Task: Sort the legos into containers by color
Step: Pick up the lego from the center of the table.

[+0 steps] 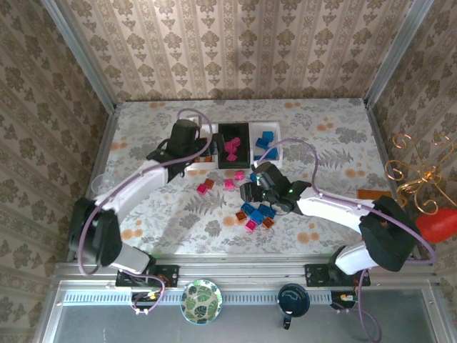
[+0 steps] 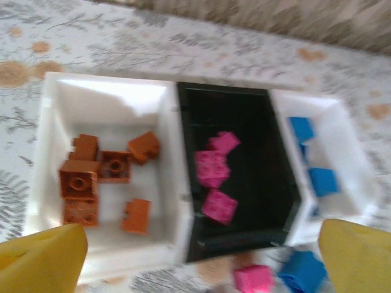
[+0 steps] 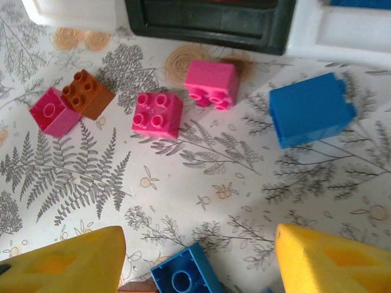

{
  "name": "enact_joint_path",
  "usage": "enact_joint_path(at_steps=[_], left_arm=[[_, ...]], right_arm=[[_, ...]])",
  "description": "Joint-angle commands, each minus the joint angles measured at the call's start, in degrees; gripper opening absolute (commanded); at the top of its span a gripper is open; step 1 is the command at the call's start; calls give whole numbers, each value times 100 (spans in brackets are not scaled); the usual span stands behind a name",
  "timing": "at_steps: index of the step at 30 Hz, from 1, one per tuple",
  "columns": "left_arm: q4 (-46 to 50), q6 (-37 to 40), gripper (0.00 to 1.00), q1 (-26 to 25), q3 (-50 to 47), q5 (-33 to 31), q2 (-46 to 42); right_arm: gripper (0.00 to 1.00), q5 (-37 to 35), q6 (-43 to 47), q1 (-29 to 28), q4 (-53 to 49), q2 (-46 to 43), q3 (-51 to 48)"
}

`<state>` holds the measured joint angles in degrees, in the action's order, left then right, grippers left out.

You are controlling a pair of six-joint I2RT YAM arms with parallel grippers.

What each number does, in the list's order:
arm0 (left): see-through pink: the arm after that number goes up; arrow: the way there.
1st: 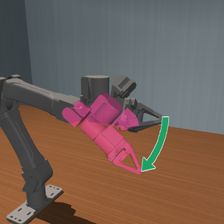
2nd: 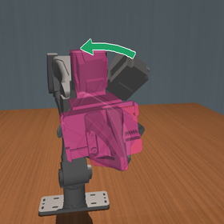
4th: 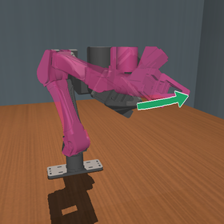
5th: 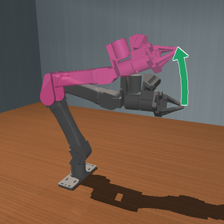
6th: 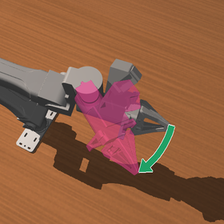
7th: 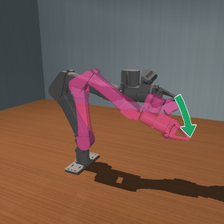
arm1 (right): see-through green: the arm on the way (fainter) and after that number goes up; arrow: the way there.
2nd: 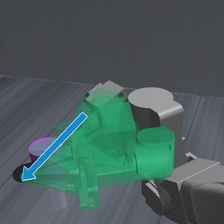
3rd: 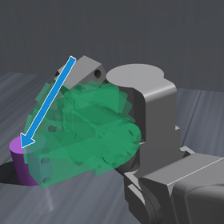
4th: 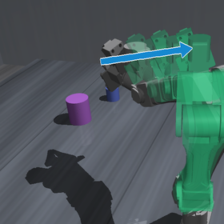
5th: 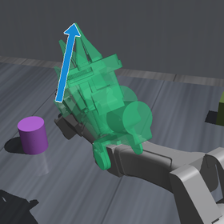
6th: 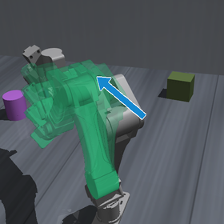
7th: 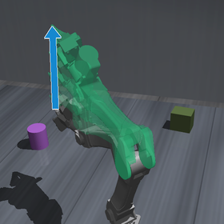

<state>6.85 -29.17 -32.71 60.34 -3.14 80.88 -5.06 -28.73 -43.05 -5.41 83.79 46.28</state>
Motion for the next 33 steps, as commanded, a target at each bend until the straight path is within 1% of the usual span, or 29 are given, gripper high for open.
enact_joint_path(at_steps=[1,5,9,11,17,21,27,30,33], left_arm=[[-205,-238,100,-311,-716,21,-636],[-345,-612,100,-558,-1804,-266,-1675],[-322,-934,100,-618,-2704,-431,-2692],[-147,-1038,100,-639,-2994,-518,-3104],[352,-1233,100,-656,-3480,-712,-3896],[404,-1327,100,-651,-3742,-706,-4238],[596,-1368,100,-658,-3825,-733,-4405],[655,-1347,100,-657,-3835,-741,-4440],[733,-1293,100,-656,-3836,-795,-4449]], right_arm=[[67,83,-31,-208,85,473,393],[67,-166,-130,-407,271,1083,813],[67,-393,-278,-450,366,1669,1195],[66,-506,-334,-450,378,1960,1385],[61,-762,-367,-450,245,2538,1845],[57,-863,-344,-417,169,2789,2062],[51,-939,-285,-364,69,3055,2292],[41,-822,-183,-369,103,3002,2236],[33,-611,-105,-369,422,2584,1858]])
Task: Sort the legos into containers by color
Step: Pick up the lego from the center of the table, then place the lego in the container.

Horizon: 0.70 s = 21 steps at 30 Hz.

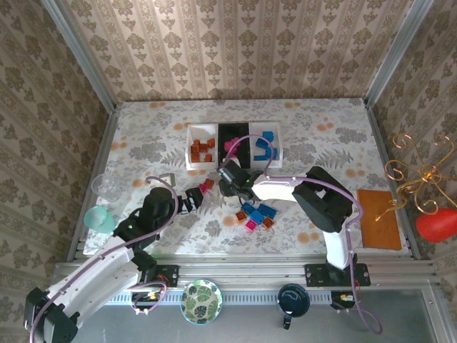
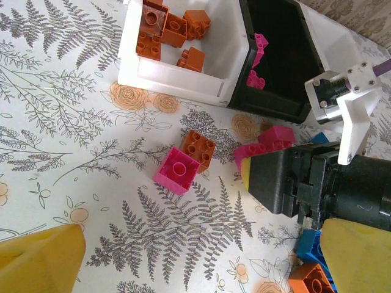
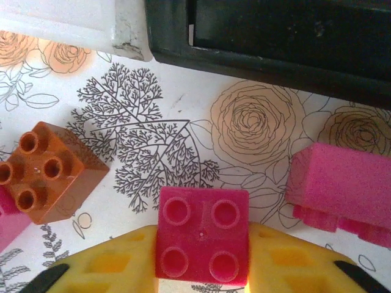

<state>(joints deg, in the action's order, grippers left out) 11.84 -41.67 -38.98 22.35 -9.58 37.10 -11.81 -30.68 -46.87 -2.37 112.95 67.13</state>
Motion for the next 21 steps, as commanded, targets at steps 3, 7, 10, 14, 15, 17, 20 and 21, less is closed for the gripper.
enact_joint_path(at_steps=[3,7,10,14,15,17,20,21], left_arm=[[267,-17,100,-28,-76,-191,-98],[223,-16,100,-19,-159,-191,-108],[173,-37,100,-26,-213,-163,-107],[165,-69,100,-47,-214,-89,-98],[173,-77,100,-52,-213,-72,-89],[196,-100,100,-65,-214,-21,-80],[238,-135,100,-88,-221,18,-63],[240,-148,100,-98,-230,26,-63]], right_arm=[[29,209,225,20,313,-1025,-633],[27,341,460,149,186,-1821,-748],[25,575,449,511,-73,-1808,-375],[25,680,497,860,-388,-1132,440],[25,703,487,925,-468,-938,690],[26,732,473,1065,-699,-488,1252],[35,752,516,1190,-1072,57,2054],[44,755,523,1221,-1207,194,2276]])
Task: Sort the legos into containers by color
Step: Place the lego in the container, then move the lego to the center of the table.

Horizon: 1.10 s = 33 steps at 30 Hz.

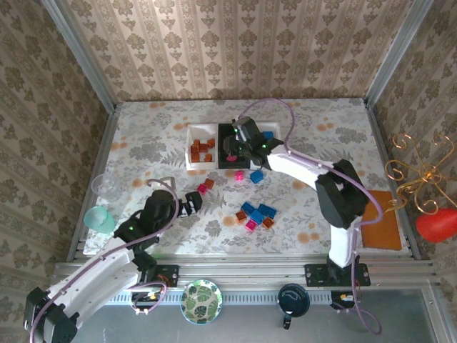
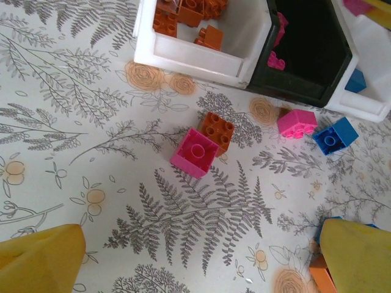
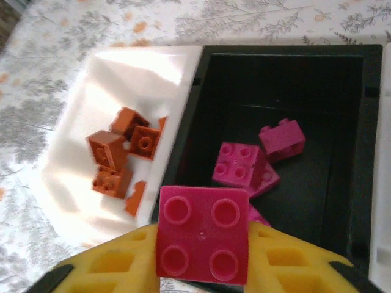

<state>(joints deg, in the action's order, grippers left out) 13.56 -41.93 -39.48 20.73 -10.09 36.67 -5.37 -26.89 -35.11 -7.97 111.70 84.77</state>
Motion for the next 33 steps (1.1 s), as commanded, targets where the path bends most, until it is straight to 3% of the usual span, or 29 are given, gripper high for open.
enact_joint_path(at_steps=[1,3,6,15,20,28,33], left_arm=[[67,-130,100,-52,-76,84,-19],[51,-138,100,-63,-103,95,-19],[7,-135,100,-69,-113,142,-11],[-321,-112,100,-91,-165,279,201],[-580,-119,100,-99,-201,362,499],[-566,-166,100,-96,-248,385,599],[-590,-192,100,-99,-380,369,500]], right_arm=[[53,118,149,78,-766,429,690],[61,101,179,114,-876,475,879],[64,108,237,110,-761,81,607],[66,-217,-44,-173,-388,-2051,-2087],[70,-391,-421,-250,-219,-2701,-3229],[69,-498,-714,-714,-1035,-3166,-4048],[69,-667,-781,-1026,-1331,-3909,-4609]])
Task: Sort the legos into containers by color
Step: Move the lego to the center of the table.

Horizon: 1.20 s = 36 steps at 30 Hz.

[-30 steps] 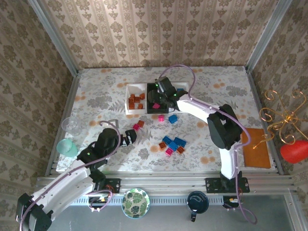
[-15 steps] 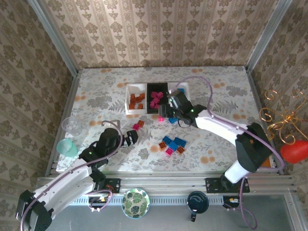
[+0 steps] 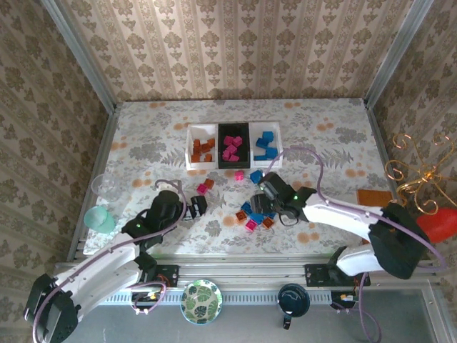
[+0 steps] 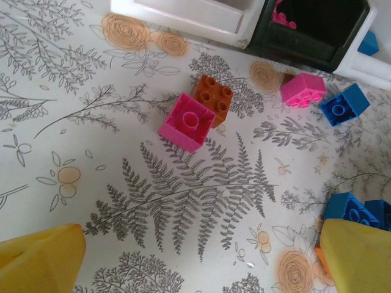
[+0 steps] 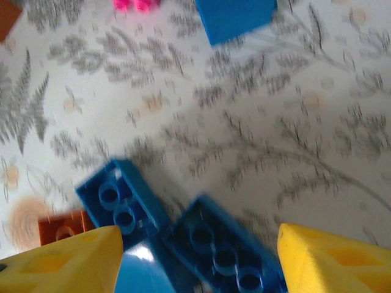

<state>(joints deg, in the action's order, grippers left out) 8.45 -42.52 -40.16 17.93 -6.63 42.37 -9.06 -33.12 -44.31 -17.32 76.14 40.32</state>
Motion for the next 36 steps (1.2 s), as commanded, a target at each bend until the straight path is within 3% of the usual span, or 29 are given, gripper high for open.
enact_joint_path(at_steps=[1,7,17,26,32,34,36], left_arm=[[-97,-132,100,-30,-125,22,-63],[-220,-169,100,-14,-143,48,77],[77,-86,100,-2,-77,-8,-126],[43,-120,100,10,-167,-25,-207],[25,-133,100,17,-176,-22,-197],[2,-150,100,29,-204,-39,-185],[-74,-176,100,34,-245,-35,-169]], right_arm=[[70,-377,-195,-121,-496,-458,-219],[68,-724,-362,33,-625,-411,-382],[61,-619,-284,268,-424,673,-160],[59,-938,-449,1061,-219,710,-199],[74,-567,98,1013,421,94,-292],[90,-350,419,1013,548,45,-243],[92,-149,657,1013,501,260,-59]])
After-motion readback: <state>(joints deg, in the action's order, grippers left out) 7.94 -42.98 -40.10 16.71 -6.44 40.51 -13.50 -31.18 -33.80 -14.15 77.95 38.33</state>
